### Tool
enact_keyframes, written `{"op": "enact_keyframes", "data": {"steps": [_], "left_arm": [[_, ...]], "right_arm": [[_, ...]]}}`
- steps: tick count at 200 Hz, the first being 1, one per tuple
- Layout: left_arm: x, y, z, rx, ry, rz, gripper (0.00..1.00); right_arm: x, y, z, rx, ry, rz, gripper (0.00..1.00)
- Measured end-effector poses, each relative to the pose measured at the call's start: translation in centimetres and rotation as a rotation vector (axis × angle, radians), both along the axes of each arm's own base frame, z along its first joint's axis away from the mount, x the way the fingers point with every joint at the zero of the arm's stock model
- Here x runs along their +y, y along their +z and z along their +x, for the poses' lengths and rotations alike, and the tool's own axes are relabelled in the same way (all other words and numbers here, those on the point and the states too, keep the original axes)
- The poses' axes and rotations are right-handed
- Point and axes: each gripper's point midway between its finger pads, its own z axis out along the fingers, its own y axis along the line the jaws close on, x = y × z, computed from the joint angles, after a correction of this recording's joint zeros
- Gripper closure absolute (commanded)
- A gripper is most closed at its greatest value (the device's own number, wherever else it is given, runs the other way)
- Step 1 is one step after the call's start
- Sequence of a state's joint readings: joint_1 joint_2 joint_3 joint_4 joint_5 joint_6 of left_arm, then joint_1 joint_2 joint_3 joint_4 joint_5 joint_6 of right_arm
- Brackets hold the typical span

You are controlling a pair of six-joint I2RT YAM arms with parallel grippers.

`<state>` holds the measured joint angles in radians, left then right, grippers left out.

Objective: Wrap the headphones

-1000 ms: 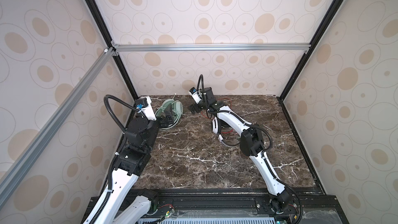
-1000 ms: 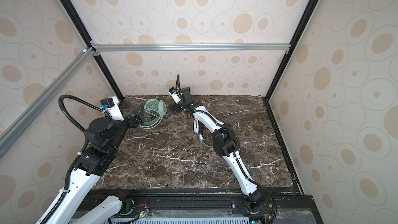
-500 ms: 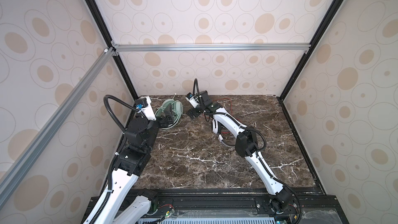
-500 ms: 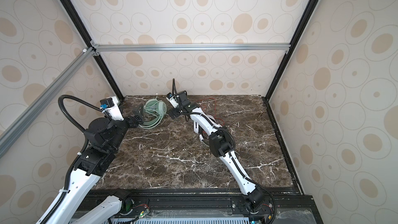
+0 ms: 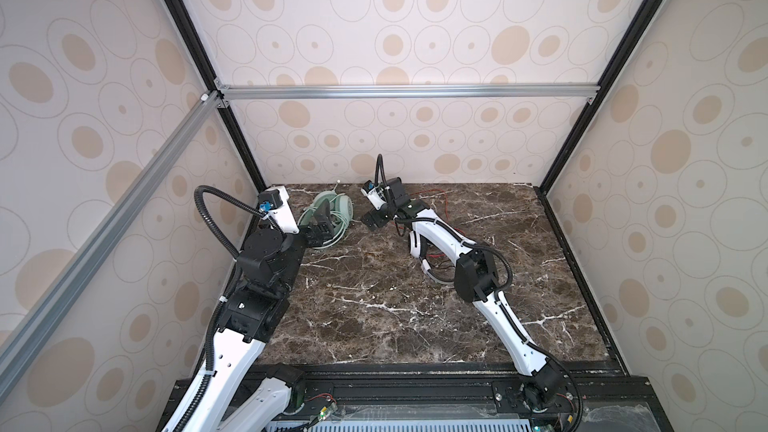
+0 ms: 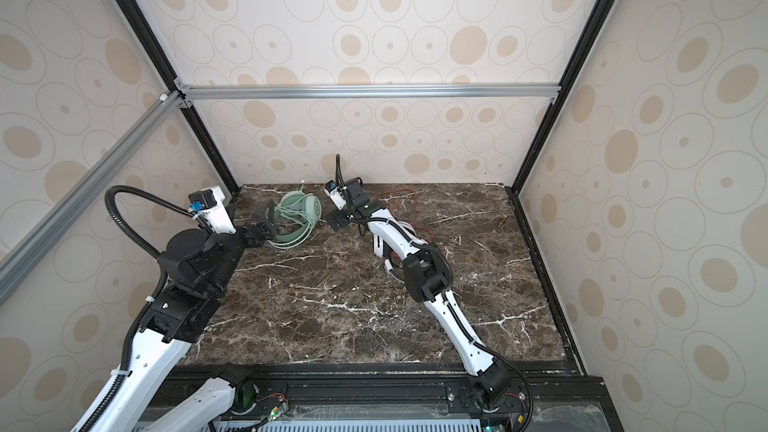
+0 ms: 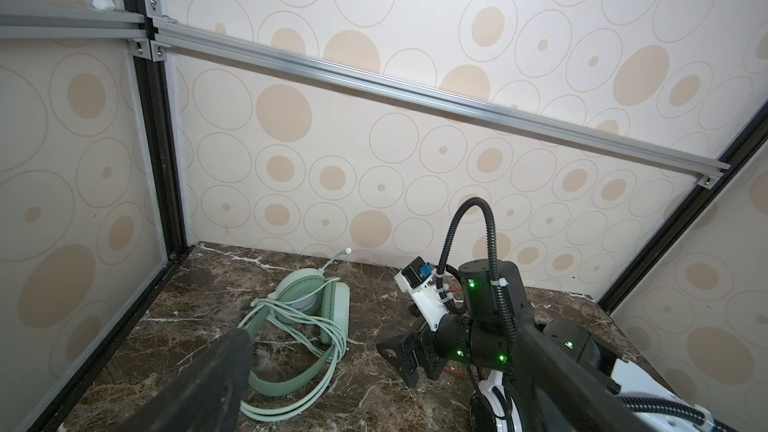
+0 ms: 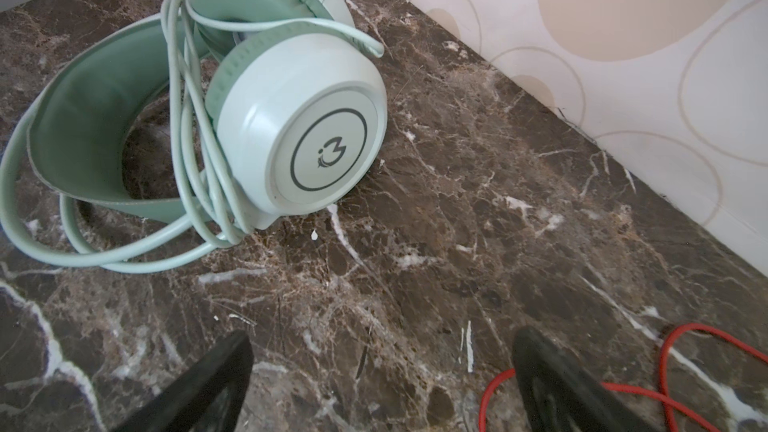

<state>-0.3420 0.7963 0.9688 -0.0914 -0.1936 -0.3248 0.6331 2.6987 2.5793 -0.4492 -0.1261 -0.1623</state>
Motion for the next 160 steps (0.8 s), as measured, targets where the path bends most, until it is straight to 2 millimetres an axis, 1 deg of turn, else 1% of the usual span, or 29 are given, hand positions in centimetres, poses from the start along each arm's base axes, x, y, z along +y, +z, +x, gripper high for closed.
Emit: {"op": "enact_keyframes", "data": {"steps": [63,160], "left_arm": [[0.01,0.00,0.00,0.000,0.000,0.000,0.02],[0.07,-0.01,0.02,0.000,0.004,0.000,0.02]], "right_arm": [[0.90,0.50,-0.10,-0.050,-0.021,-0.018,0.00],[0.56,0.53,0.24,-0.068,-0.045,-0.036,0.00]]}}
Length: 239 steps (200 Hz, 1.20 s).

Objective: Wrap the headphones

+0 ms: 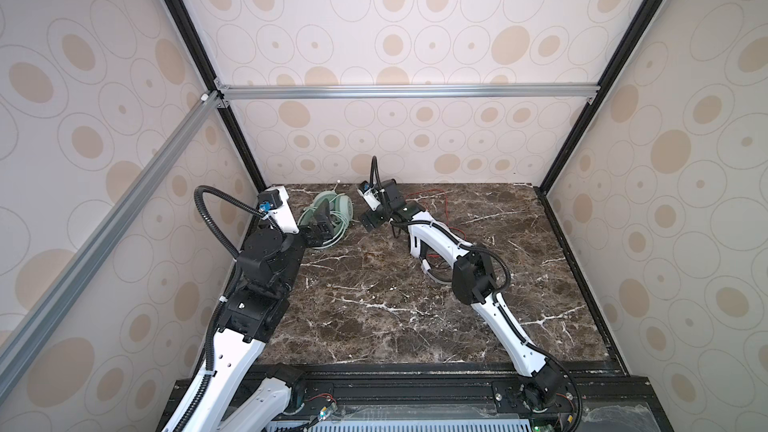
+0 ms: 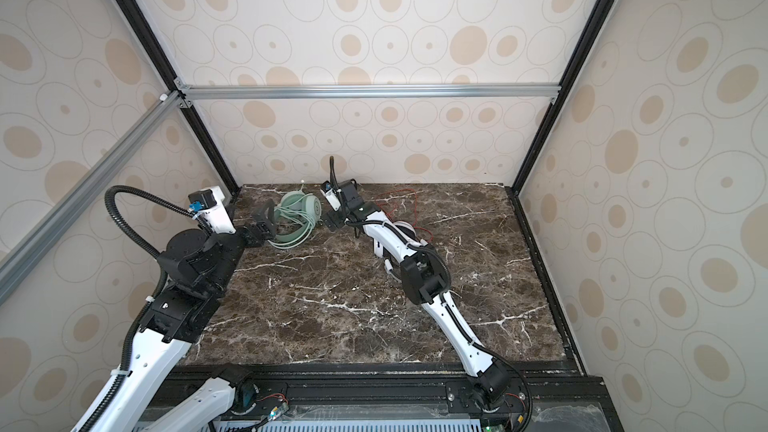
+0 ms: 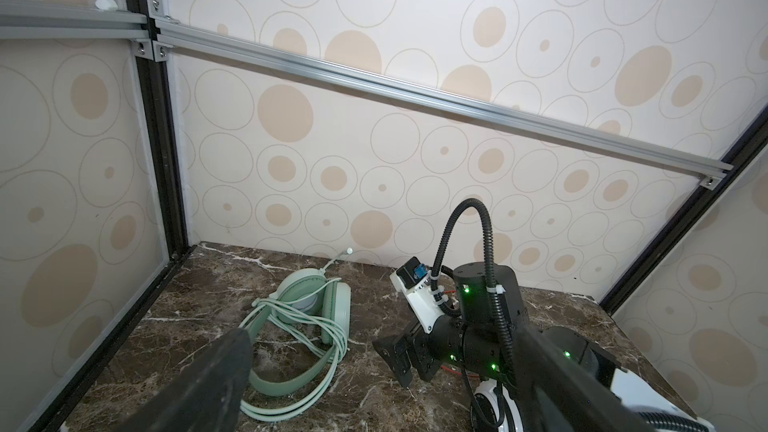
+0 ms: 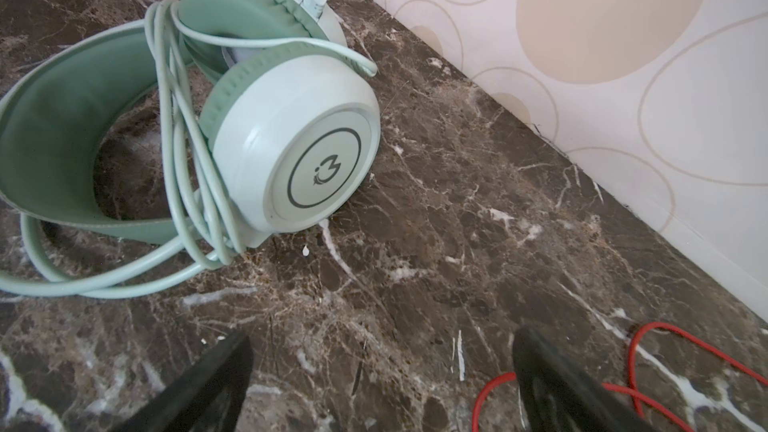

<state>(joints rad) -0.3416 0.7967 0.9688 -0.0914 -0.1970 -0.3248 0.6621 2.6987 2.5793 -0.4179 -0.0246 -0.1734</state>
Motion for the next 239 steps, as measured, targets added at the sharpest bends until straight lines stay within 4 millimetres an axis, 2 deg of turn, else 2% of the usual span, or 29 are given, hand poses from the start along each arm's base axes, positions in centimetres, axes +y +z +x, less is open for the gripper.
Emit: {"op": "enact_keyframes", "data": {"steps": [74,116,134,142,154,187,204,220,239], "left_arm": [[0.1,0.0,0.0,0.000,0.006,0.000,0.02],[0.2,-0.1,0.0,0.002,0.012,0.001,0.02],[0.2,-0.3,0.1,0.006,0.009,0.003,0.02],[0.1,-0.3,0.2,0.009,0.006,0.004,0.01],[-0.1,-0.5,0.2,0.011,-0.003,0.007,0.02],[-0.6,-0.7,0.3,0.012,-0.035,0.017,0.02],[-1.0,-0.8,0.3,0.013,-0.056,0.019,0.02],[-1.4,-0.9,0.6,0.016,-0.075,0.022,0.02],[-1.9,-1.4,1.0,0.029,-0.096,0.028,0.02]], "right_arm": [[-0.3,-0.2,0.4,-0.013,-0.027,-0.007,0.00],[-2.3,-2.0,0.3,-0.007,-0.082,-0.105,0.00],[-3.7,-1.5,-1.0,0.003,-0.088,-0.139,0.00],[-4.6,-0.8,-1.9,0.010,-0.089,-0.148,0.00],[-5.8,1.2,-3.4,0.001,-0.095,-0.138,0.00],[-9.9,10.5,-5.5,-0.128,-0.244,-0.022,0.00],[-12.0,14.2,-6.3,-0.189,-0.318,0.021,0.00],[-13.7,15.4,-7.4,-0.210,-0.354,0.033,0.00],[-15.8,14.2,-9.2,-0.173,-0.369,0.020,0.00]]}}
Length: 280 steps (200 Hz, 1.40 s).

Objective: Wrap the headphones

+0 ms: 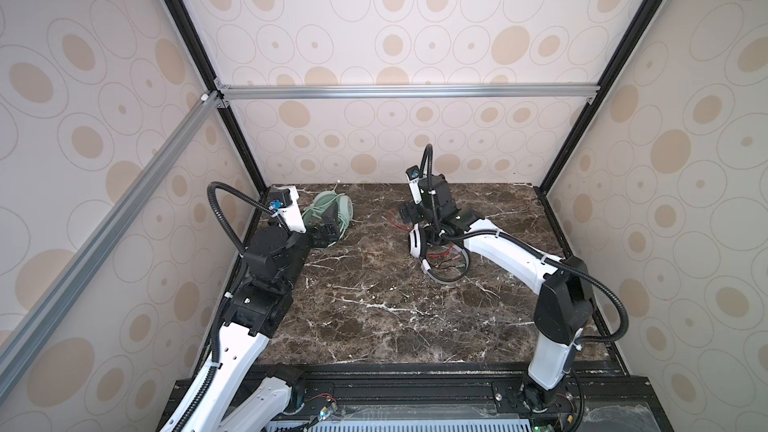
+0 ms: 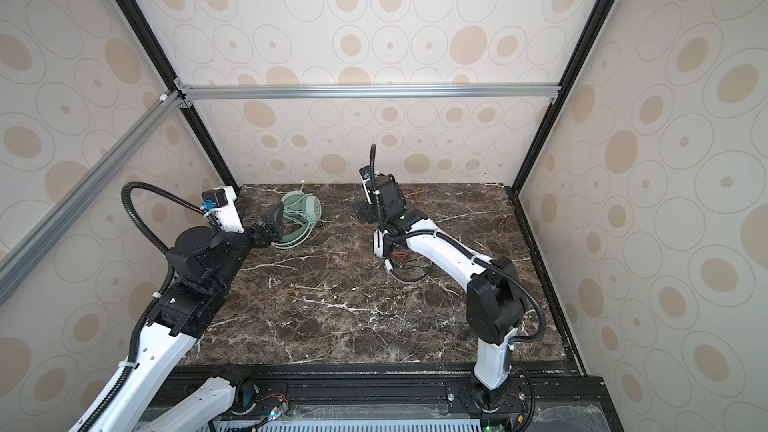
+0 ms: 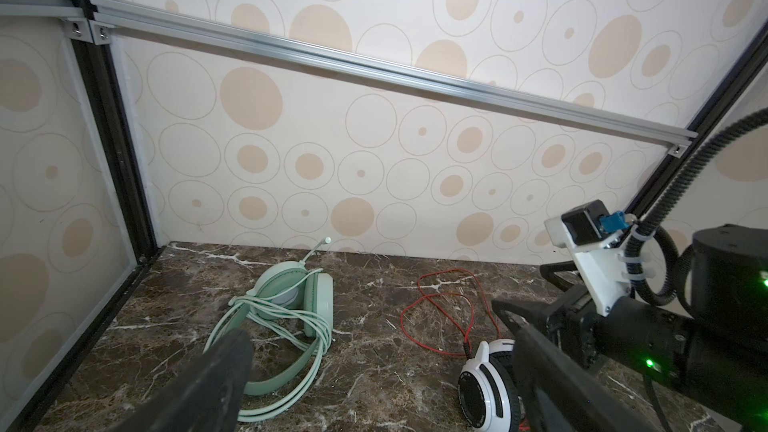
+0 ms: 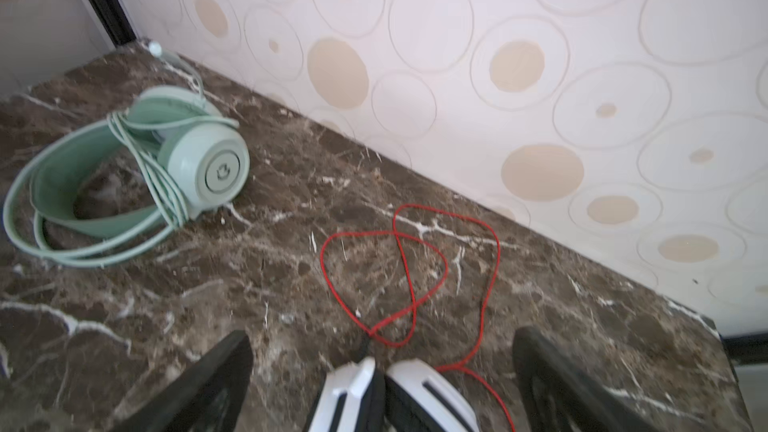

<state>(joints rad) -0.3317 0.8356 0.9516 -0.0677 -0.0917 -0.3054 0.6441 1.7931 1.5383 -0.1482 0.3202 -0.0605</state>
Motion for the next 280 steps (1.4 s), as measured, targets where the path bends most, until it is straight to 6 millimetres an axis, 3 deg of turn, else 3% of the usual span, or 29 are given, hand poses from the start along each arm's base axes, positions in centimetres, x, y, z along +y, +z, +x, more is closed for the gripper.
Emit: {"op": "enact_keyframes", "data": {"steps": [41,72,124,176,207,280], "left_arm": [[0.0,-1.5,1.3,0.045,0.013,0.014,0.02],[0.8,-1.4,0.9,0.035,0.031,-0.001,0.02],[1.1,-0.9,0.2,0.002,0.033,-0.023,0.02],[0.8,-1.4,0.2,-0.002,0.015,-0.025,0.02],[0.5,-1.3,0.0,-0.008,-0.007,-0.027,0.02],[-0.1,-1.3,-0.2,-0.009,-0.034,-0.025,0.02]], "right_arm": [[-4.8,-3.8,-3.6,0.128,-0.058,-0.043,0.00],[-8.3,-5.5,-6.0,0.197,-0.110,-0.074,0.11],[-13.5,-8.9,-5.7,0.383,-0.159,0.047,0.12],[-10.0,-12.6,-2.7,0.538,-0.012,-0.013,0.15],[-9.1,-14.5,-1.0,0.568,0.065,-0.095,0.17],[-6.8,-15.5,2.0,0.589,0.256,-0.209,0.23]]}}
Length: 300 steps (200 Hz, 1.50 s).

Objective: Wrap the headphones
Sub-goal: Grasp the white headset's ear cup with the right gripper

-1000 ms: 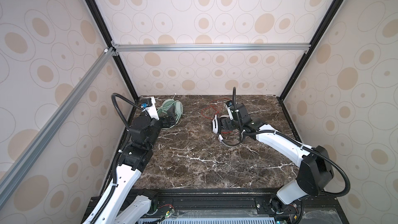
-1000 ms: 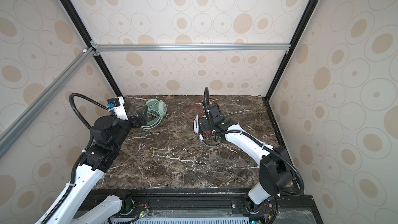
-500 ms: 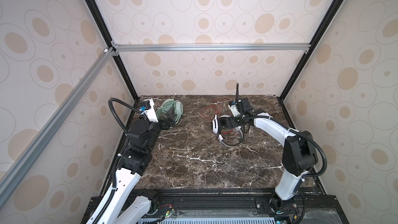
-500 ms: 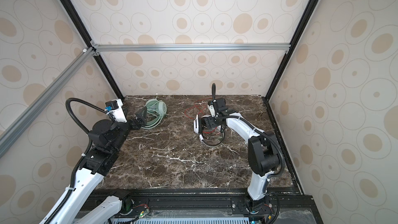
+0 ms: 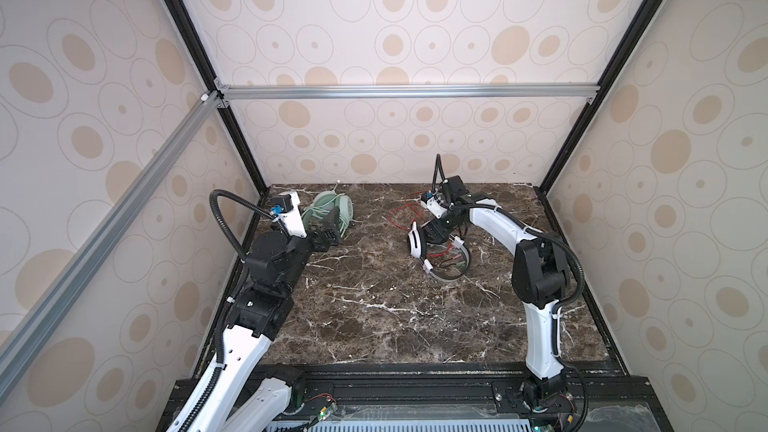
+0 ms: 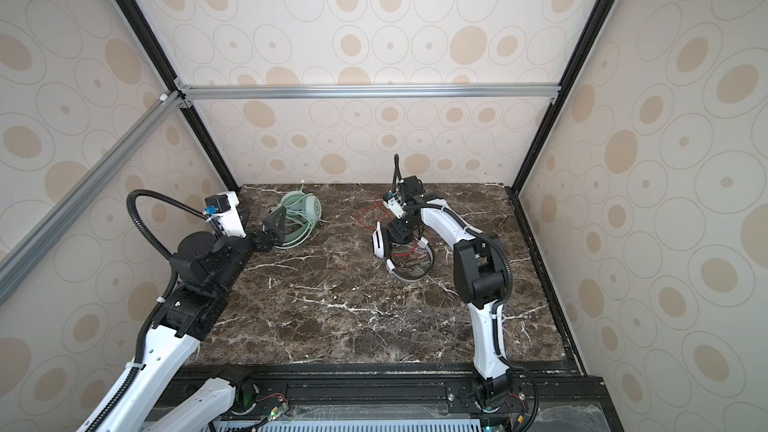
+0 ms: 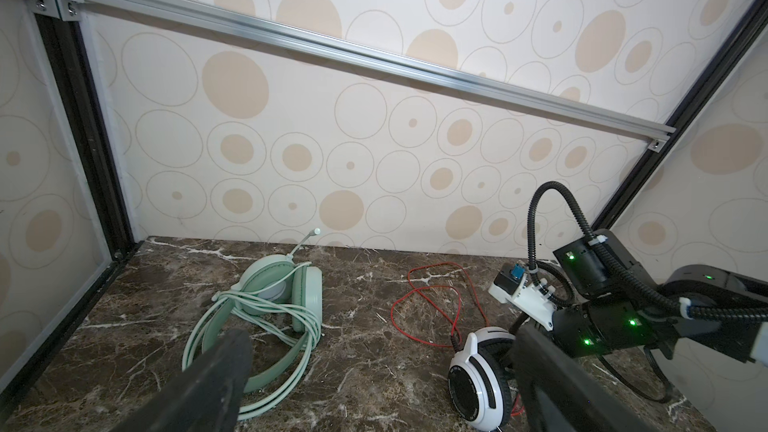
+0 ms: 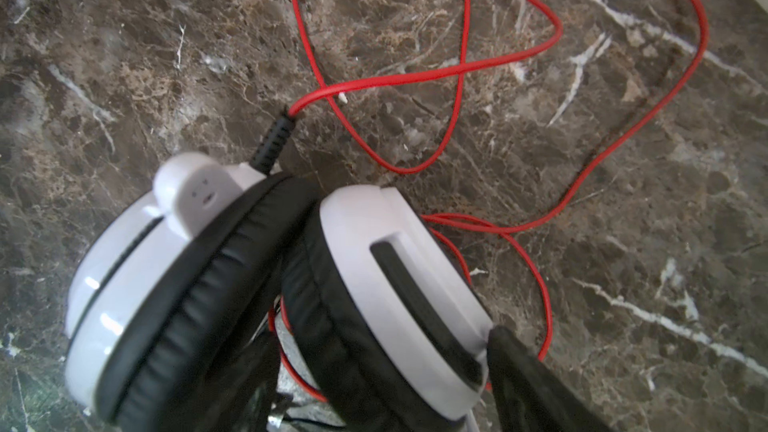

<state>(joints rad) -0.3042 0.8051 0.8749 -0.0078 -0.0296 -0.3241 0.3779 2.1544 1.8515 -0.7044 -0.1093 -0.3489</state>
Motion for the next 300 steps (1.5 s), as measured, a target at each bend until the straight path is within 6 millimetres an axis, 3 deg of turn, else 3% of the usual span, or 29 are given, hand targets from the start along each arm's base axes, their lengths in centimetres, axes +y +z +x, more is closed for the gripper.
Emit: {"op": "enact_keyframes", "data": {"steps": [24,54,62,97,190,225,255,287,300], "left_arm": [[0.0,0.0,0.0,0.000,0.000,0.001,0.02],[0.0,0.0,0.0,0.000,0.000,0.004,0.02],[0.0,0.0,0.0,0.000,0.000,0.005,0.02],[0.0,-0.1,0.1,0.001,0.000,0.006,0.02],[0.0,-0.1,0.1,0.003,-0.001,0.007,0.02],[0.0,-0.1,0.1,0.002,-0.001,0.007,0.02],[-0.1,-0.1,0.1,0.002,-0.002,0.007,0.02],[-0.1,-0.1,0.1,0.002,-0.002,0.007,0.02],[-0.1,-0.1,0.1,0.002,-0.002,0.006,0.02]], "right_arm": [[-0.1,-0.3,0.4,0.002,0.013,-0.012,0.30],[-0.4,-0.3,0.9,-0.013,-0.002,-0.019,0.55],[-0.6,-0.4,1.0,-0.020,-0.013,-0.026,0.58],[-1.9,-0.4,0.6,-0.039,-0.148,-0.032,0.55],[-9.3,2.3,-6.3,-0.043,-0.895,0.050,0.57],[-11.4,1.8,-8.0,-0.027,-1.136,0.054,0.60],[-12.4,1.5,-9.1,-0.014,-1.261,0.044,0.52],[-12.4,1.4,-9.1,-0.010,-1.299,0.063,0.47],[-12.3,1.4,-9.0,-0.012,-1.303,0.073,0.40]]}}
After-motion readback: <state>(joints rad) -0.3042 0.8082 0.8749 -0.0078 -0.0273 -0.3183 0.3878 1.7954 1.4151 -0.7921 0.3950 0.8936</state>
